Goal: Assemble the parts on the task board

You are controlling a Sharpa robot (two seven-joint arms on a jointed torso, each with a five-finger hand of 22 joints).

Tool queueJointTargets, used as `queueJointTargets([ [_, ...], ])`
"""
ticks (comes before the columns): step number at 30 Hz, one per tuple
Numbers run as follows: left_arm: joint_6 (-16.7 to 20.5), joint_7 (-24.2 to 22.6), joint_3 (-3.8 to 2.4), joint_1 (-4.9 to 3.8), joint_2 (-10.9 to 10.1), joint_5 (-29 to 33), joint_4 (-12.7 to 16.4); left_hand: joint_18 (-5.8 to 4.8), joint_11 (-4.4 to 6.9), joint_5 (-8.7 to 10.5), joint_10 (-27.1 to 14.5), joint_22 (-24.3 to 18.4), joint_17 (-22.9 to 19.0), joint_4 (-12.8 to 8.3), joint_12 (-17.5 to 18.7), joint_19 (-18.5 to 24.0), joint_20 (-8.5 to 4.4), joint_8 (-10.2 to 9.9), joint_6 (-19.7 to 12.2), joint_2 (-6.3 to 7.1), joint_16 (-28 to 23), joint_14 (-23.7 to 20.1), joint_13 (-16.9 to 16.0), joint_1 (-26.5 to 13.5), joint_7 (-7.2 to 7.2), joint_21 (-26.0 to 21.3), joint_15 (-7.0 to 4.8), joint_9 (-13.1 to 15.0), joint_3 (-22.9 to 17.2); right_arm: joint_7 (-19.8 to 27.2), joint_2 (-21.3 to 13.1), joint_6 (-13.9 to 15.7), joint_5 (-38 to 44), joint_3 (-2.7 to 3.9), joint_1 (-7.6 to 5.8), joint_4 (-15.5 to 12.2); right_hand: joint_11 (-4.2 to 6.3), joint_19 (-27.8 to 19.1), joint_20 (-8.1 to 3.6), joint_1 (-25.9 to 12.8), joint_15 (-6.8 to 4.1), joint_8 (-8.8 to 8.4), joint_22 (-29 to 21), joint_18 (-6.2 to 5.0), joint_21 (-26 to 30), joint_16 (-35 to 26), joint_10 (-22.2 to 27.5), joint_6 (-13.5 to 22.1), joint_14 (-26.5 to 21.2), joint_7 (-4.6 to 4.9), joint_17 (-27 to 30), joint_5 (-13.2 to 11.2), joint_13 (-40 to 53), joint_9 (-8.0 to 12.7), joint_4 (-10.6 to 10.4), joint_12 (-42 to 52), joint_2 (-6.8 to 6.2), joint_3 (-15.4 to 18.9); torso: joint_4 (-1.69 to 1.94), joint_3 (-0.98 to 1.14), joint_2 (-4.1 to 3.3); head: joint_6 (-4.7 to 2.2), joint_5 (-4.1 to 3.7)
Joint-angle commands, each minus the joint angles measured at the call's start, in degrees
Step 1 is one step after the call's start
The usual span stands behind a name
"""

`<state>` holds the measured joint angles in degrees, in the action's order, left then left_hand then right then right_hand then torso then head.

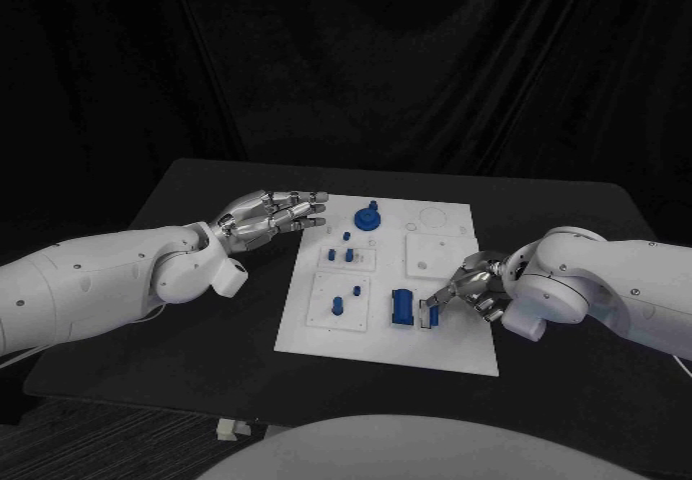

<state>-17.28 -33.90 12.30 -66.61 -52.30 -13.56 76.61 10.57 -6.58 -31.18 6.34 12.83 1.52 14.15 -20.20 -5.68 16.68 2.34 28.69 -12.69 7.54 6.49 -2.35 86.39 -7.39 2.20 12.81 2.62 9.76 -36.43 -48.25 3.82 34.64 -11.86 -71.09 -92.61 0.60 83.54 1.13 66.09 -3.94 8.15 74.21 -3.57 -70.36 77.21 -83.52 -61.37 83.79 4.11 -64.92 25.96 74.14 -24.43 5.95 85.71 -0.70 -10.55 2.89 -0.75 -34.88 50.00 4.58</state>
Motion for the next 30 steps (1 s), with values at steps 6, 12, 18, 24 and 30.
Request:
queueJointTargets([
  [6, -1.0, -1.0, -0.05, 0.13, 0.1, 0.2, 0.1, -2.78, -0.49, -1.28, -0.1, 0.5, 0.4, 0.2, -1.0, -0.2, 0.01, 1.1, 0.4, -0.03, 0.8, 0.7, -0.3, 0.5, -0.21, 0.8, 0.18, 0.4, -1.9, -0.6, 0.2, 1.1, 2.9, 0.03, 0.32, 0.1, 0.75, 0.5, 0.07, -0.2, -1.15, 1.44, 10.6, -0.34, 0.2, -0.4, -4.9, 1.6, 2.2, -0.72, 0.2, 2.7, 11.8, -2.2, 1.2, 0.0, 0.03, -6.6, -0.01, -0.01, 0.0, 0.0, -0.2],
  [12, -1.1, -0.8, -0.05, 0.14, 0.2, 0.2, 0.0, -2.79, -0.5, -1.3, -0.1, 0.4, 0.4, 0.1, -1.0, -0.2, 0.01, 1.1, 0.3, -0.03, 0.8, 0.6, -0.3, 0.5, -0.21, 0.7, 0.19, 0.4, -2.0, -0.6, 0.4, 1.1, 3.1, 0.03, 0.38, 0.2, 0.69, 0.4, 0.14, -0.8, -1.09, 1.59, 10.5, -0.4, 0.5, -0.6, -4.8, 1.7, 2.1, -0.68, 0.4, 2.3, 11.6, -2.2, 0.9, -0.2, 0.05, -6.7, -0.06, 0.01, 0.0, 0.0, -0.07],
  [18, -1.2, -0.5, -0.05, 0.16, 0.2, 0.2, -0.2, -2.81, -0.5, -1.31, -0.1, 0.4, 0.4, 0.1, -0.9, -0.2, 0.01, 1.1, 0.3, -0.02, 0.8, 0.6, -0.3, 0.5, -0.21, 0.7, 0.2, 0.4, -2.0, -0.6, 0.6, 1.1, 3.0, 0.03, 0.43, 0.2, 0.7, 0.4, 0.19, -1.4, -1.06, 1.8, 10.5, -0.39, 0.4, -0.6, -4.8, 1.7, 2.1, -0.72, 0.4, 1.9, 11.7, -2.3, 0.6, -0.1, 0.11, -6.7, -0.04, 0.0, 0.02, 0.0, -0.1],
  [24, -1.2, -0.2, -0.05, 0.19, 0.2, 0.2, -0.3, -2.82, -0.5, -1.34, -0.1, 0.3, 0.4, 0.1, -0.9, -0.2, 0.01, 1.1, 0.2, -0.02, 0.7, 0.6, -0.3, 0.6, -0.21, 0.7, 0.21, 0.4, -2.0, -0.6, 0.4, 0.5, 2.3, 0.03, 0.44, -0.1, 0.87, 0.4, 0.18, -1.9, -1.15, 2.3, 10.5, -0.39, 0.3, -0.5, -4.9, 1.2, 2.1, -0.98, 0.2, 1.7, 11.9, -2.4, 0.3, 0.1, 0.16, -6.7, 0.0, -0.01, 0.0, 0.0, -0.14],
  [30, -1.4, 0.1, -0.05, 0.22, 0.3, 0.2, -0.4, -2.86, -0.5, -1.41, -0.2, 0.3, 0.4, 0.0, -0.8, -0.2, 0.01, 1.0, 0.2, -0.02, 0.7, 0.6, -0.2, 0.6, -0.23, 0.7, 0.25, 0.4, -2.1, -0.6, -0.1, -0.8, 1.9, 0.03, 0.42, -0.4, 1.13, 0.5, 0.08, -2.1, -1.33, 2.88, 10.6, -0.38, 0.2, -0.4, -5.0, 0.6, 2.2, -1.29, 0.1, 1.6, 12.0, -2.6, 0.4, 0.3, 0.09, -6.9, -0.03, 0.0, 0.0, 0.0, -0.12],
])
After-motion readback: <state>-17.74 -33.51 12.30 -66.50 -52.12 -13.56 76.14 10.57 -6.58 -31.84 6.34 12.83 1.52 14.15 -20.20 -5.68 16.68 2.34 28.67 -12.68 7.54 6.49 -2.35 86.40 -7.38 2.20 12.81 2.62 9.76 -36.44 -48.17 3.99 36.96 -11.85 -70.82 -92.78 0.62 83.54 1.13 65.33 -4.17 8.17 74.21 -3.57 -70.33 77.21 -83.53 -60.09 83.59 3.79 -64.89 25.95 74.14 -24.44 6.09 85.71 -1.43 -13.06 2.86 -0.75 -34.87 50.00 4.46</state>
